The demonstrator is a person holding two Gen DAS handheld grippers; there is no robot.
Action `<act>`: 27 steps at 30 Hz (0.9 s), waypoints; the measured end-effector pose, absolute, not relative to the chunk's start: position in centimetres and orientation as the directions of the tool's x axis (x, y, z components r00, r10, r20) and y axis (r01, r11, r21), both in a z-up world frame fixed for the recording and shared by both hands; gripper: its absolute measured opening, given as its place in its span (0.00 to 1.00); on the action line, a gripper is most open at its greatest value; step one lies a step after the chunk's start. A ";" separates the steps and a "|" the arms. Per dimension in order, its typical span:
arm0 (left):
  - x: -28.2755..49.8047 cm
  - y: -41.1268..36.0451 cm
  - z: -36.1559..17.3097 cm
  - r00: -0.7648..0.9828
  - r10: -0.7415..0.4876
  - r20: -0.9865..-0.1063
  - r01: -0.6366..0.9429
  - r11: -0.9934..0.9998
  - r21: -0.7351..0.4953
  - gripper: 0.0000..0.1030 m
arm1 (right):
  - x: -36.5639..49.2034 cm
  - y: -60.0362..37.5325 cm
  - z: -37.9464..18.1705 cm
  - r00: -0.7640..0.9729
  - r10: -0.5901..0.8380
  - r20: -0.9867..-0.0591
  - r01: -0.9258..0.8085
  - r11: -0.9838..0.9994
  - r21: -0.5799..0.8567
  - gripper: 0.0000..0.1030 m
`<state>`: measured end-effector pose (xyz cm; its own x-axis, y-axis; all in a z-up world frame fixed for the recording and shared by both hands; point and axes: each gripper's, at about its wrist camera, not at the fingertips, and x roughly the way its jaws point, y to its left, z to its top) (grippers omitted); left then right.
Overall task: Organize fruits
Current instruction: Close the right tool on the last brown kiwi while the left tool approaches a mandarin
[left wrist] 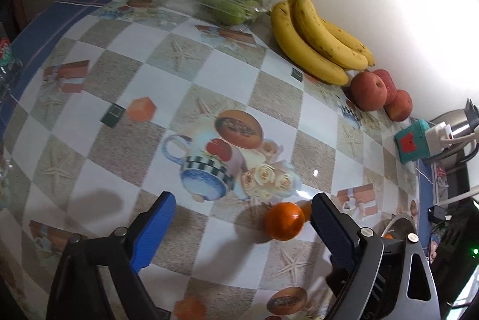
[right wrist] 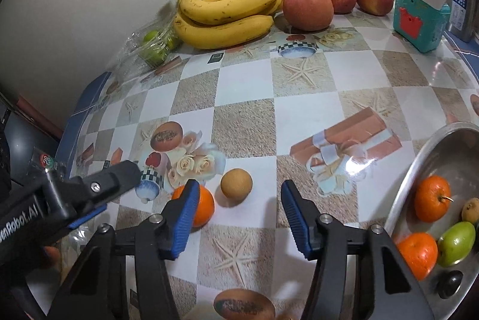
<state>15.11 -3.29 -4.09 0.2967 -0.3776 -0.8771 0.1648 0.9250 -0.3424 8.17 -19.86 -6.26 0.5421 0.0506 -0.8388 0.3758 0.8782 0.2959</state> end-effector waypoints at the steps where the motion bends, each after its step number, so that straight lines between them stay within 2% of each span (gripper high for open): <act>1: 15.1 -3.5 -4.2 0.291 -0.384 -0.876 0.167 0.922 -0.349 0.87 | 8.3 -19.8 -6.3 0.543 0.053 -0.838 0.375 0.878 0.298 0.52; 19: 15.3 -4.1 -5.4 0.276 -0.383 -0.882 0.139 0.923 -0.358 0.85 | 9.1 -20.0 -7.7 0.546 0.091 -0.833 0.375 0.862 0.341 0.26; 27: 15.2 -4.4 -5.4 0.273 -0.382 -0.883 0.141 0.924 -0.356 0.85 | 8.9 -20.3 -7.7 0.549 0.108 -0.829 0.373 0.856 0.358 0.26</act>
